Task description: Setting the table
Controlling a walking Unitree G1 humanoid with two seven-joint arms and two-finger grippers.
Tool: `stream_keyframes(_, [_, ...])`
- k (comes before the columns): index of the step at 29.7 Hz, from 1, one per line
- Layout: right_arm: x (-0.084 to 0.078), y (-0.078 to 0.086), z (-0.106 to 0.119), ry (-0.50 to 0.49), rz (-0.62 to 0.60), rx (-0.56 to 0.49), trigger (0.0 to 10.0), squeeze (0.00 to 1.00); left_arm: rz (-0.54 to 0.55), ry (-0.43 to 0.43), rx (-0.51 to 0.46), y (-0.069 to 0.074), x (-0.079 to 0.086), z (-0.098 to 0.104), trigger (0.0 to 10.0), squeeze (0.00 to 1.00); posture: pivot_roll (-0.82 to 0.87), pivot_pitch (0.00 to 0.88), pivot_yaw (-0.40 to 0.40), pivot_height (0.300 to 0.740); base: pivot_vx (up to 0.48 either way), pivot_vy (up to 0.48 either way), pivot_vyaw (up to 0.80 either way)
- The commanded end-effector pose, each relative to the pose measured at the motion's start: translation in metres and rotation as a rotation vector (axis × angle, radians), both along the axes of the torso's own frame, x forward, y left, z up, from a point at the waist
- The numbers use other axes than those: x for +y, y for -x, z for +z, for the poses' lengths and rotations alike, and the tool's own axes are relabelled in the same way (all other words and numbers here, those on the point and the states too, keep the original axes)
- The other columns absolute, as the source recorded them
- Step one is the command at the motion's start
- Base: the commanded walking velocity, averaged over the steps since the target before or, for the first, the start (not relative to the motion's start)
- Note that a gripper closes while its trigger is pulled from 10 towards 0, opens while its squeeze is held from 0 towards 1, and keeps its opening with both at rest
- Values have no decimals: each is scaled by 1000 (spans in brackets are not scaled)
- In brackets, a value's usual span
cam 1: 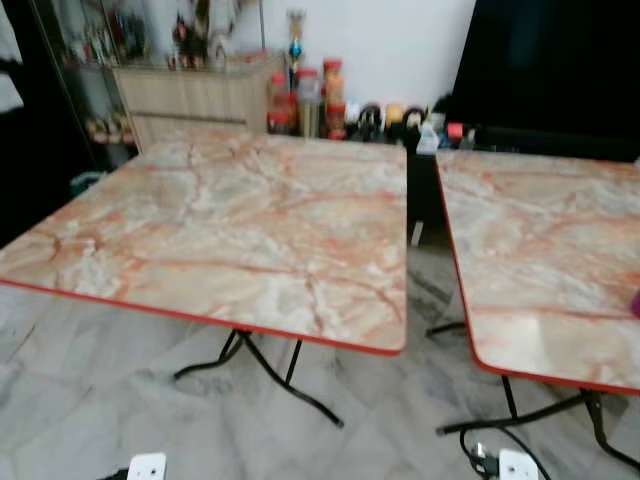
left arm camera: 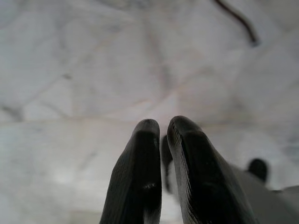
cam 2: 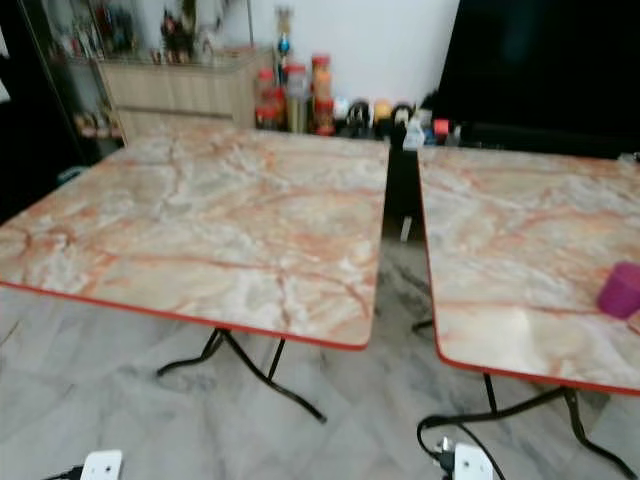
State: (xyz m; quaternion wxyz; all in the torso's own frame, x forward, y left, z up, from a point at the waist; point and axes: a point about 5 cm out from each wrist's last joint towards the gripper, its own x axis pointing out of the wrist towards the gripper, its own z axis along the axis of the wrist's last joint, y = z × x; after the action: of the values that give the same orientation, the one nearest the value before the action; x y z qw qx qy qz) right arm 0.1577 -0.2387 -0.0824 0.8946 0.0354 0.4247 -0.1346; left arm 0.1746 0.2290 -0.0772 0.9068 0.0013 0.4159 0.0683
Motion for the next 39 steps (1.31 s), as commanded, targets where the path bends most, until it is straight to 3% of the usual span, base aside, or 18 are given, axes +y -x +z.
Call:
stream_keyframes(1, [-1, -2, 1, 10, 2, -2, 10000, 0, 2, -3, 2, 1, 2, 0, 10000, 0, -5, 0, -50, 740, 0, -244, 0])
stream_keyframes(15, [-3, 2, 0, -5, -79, -4, 10000, 0, -11, -8, -8, -5, 4, 3, 10000, 0, -12, 0, -32, 740, 0, -265, 0])
stream_keyframes(39, [-4, 1, 1, 5, -73, -11, 10000, 0, -14, 7, -18, -9, -2, 4, 10000, 0, -25, 0, -34, 740, 0, -360, 0])
